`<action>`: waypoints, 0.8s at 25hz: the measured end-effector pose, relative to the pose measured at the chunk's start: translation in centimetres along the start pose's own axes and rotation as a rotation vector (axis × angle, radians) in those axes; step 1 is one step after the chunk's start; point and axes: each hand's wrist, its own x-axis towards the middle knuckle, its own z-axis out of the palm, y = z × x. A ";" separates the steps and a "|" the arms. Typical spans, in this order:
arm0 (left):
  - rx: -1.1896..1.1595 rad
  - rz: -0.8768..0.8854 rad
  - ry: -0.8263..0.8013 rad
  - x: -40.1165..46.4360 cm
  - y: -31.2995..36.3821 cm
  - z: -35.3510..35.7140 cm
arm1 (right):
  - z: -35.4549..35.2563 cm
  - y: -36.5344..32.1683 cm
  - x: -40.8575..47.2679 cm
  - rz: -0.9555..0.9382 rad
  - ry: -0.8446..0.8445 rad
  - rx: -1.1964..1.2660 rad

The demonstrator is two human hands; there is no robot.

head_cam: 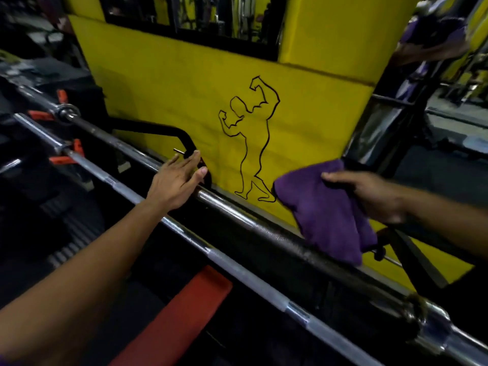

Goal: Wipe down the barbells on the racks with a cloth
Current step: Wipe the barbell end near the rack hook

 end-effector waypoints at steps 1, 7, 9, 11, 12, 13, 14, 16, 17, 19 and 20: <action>0.008 -0.027 0.012 0.0 0.2 0.0 | 0.2 1.7 0.3 0.087 -0.049 -0.021; 0.060 -0.111 0.000 0.2 0.7 0.3 | 5.1 6.9 2.9 0.344 -0.255 -0.055; 0.061 -0.144 0.000 0.2 0.8 0.2 | 7.1 6.5 4.5 0.316 -0.277 -0.037; 0.066 -0.160 -0.003 0.2 1.1 -0.1 | 8.1 6.3 5.4 0.295 -0.351 0.024; 0.072 -0.163 -0.007 0.2 1.2 -0.2 | 7.9 6.6 5.8 0.290 -0.378 0.043; 0.078 -0.160 -0.011 0.2 1.4 -0.2 | 7.3 7.0 5.9 0.289 -0.405 0.059; 0.083 -0.159 -0.015 0.2 1.5 -0.2 | 6.2 7.6 5.7 0.294 -0.440 0.070; 0.085 -0.170 -0.012 0.1 1.6 0.1 | 3.7 9.1 5.1 0.319 -0.506 0.080; 0.083 -0.186 -0.001 -0.1 1.6 0.1 | 2.8 9.7 4.8 0.333 -0.545 0.078; 0.086 -0.210 0.000 -0.1 1.4 0.1 | 2.6 9.8 5.2 0.313 -0.582 0.051; 0.092 -0.218 -0.014 -0.1 1.6 0.1 | 3.4 9.4 5.8 0.285 -0.576 0.030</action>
